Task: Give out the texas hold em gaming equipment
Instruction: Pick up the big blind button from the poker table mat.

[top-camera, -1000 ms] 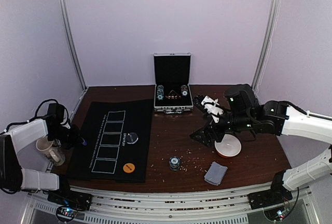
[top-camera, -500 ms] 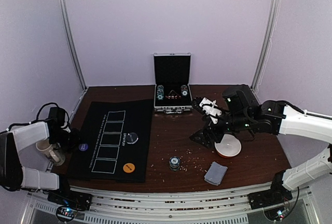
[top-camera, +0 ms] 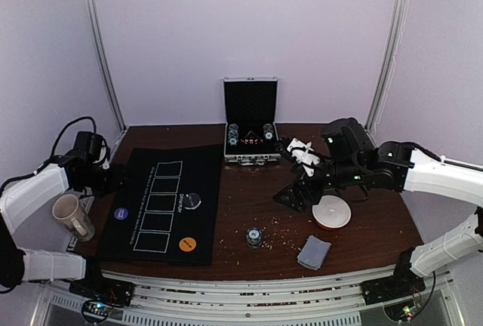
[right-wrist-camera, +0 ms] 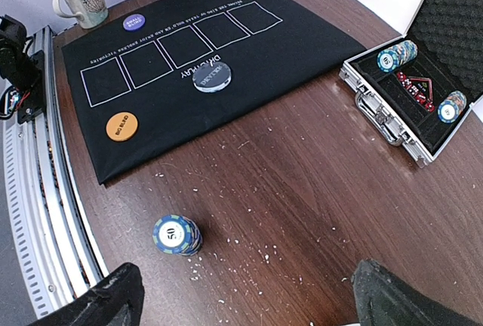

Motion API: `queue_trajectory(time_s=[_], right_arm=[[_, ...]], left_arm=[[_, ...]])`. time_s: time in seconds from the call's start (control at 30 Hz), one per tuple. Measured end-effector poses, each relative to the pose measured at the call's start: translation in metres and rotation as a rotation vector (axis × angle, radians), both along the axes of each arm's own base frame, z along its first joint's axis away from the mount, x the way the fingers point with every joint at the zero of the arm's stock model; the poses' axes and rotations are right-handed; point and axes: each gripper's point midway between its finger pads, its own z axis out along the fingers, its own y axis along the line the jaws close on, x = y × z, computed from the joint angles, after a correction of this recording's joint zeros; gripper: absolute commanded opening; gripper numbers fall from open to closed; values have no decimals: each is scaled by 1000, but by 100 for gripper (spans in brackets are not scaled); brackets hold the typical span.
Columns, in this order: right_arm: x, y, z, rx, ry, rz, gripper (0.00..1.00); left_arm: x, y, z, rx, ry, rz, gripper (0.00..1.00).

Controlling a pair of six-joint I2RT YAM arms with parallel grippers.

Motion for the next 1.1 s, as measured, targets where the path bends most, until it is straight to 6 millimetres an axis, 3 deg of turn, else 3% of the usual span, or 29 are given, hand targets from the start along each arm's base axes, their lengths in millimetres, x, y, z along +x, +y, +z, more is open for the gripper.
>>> queue_trajectory(time_s=[0.1,0.2,0.3,0.4,0.53,0.7,0.87,1.1], right_arm=[[1,1,1,-2,1,0,99],[3,4,3,-2,3,0,99],[4,5,2,-5,7,-2,99],[3,4,0,-8,16,-6,99],[3,4,0,-4,27,-14,99],[3,4,-1,-4,36,-20,99],[5,6,0,-3,37,-21,99],[5,7,-3,-11,43,-21,99]], left_arm=[[14,-85,45,35,-153,-337,87],[-1,-164,69,67,-254,-665,98],[-35,-218,61,75,-253,-951,98],[-68,-250,32,100,-151,-1167,98],[-98,-261,-19,175,75,-1315,98],[-117,-241,-66,275,324,-1332,98],[-123,-223,-88,341,460,-1296,91],[-123,-220,-99,347,503,-1263,82]])
